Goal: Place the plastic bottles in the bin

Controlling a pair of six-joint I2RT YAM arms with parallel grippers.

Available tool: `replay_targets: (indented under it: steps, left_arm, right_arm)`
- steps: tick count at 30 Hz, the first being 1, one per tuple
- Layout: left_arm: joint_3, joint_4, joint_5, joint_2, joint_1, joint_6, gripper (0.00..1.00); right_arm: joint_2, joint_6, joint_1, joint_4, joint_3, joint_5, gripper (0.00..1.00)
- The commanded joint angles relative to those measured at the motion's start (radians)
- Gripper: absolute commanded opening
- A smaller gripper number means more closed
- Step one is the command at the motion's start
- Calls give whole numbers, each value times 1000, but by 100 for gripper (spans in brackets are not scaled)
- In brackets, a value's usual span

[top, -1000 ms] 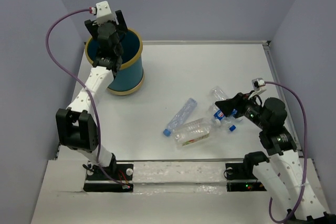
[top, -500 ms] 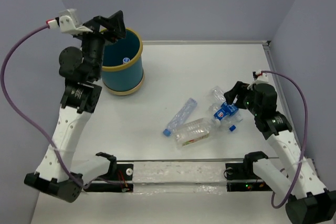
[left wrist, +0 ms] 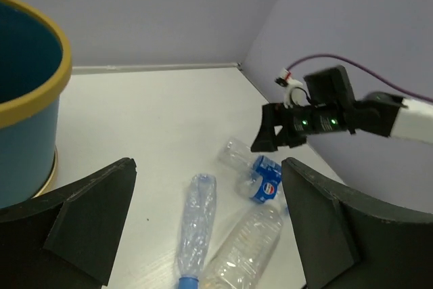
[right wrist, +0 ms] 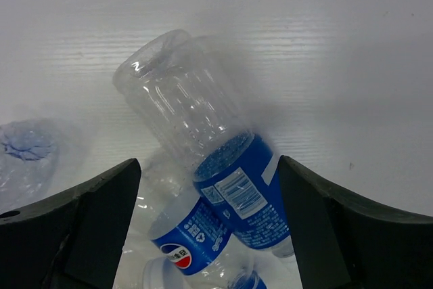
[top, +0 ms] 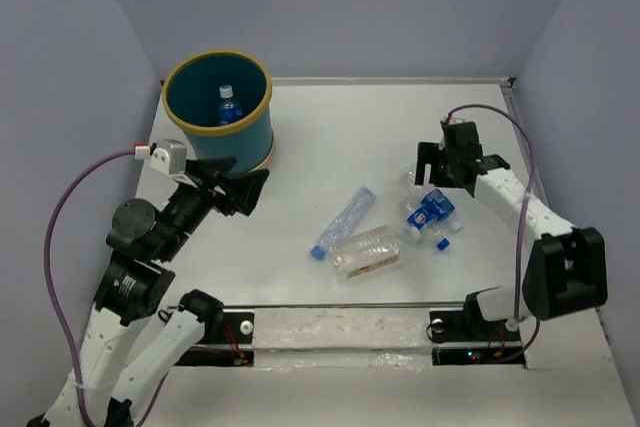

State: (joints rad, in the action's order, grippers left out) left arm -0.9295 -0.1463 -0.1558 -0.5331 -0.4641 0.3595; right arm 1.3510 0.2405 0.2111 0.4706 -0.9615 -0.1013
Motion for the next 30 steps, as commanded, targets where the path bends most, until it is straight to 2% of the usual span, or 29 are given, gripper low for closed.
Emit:
replay_targets:
  steps: [1, 5, 8, 12, 15, 20, 23, 24, 25, 26, 30]
  left_arm:
    - [47, -39, -128, 116, -4, -10, 99]
    - [73, -70, -97, 177, -4, -40, 99]
    - [93, -76, -120, 203, -4, -59, 99]
    - [119, -58, -133, 222, -4, -77, 99]
    - [156, -29, -140, 239, -4, -76, 99]
    - [196, 8, -145, 266, -4, -76, 99]
    - [218, 27, -162, 274, -4, -77, 99]
    - [222, 28, -162, 278, -4, -79, 99]
    - [233, 30, -162, 280, -4, -86, 99]
    - [239, 31, -154, 280, -4, -85, 99]
    - [251, 42, -139, 283, -13, -93, 99]
  right_arm:
    - [117, -118, 24, 68, -132, -49, 88]
    - [293, -207, 42, 192, -288, -66, 89]
    - [361, -257, 42, 250, -362, -34, 90]
    - [456, -299, 51, 292, -422, 18, 90]
    - [534, -316, 60, 321, -448, -6, 89]
    - [632, -319, 60, 289, -480, -175, 79]
    - [652, -317, 70, 281, -506, -277, 69]
    - [651, -317, 70, 269, -511, -302, 65]
    - [648, -320, 70, 264, -522, -343, 55]
    - [634, -319, 70, 258, -529, -363, 52]
    - [561, -311, 70, 244, -601, -454, 47]
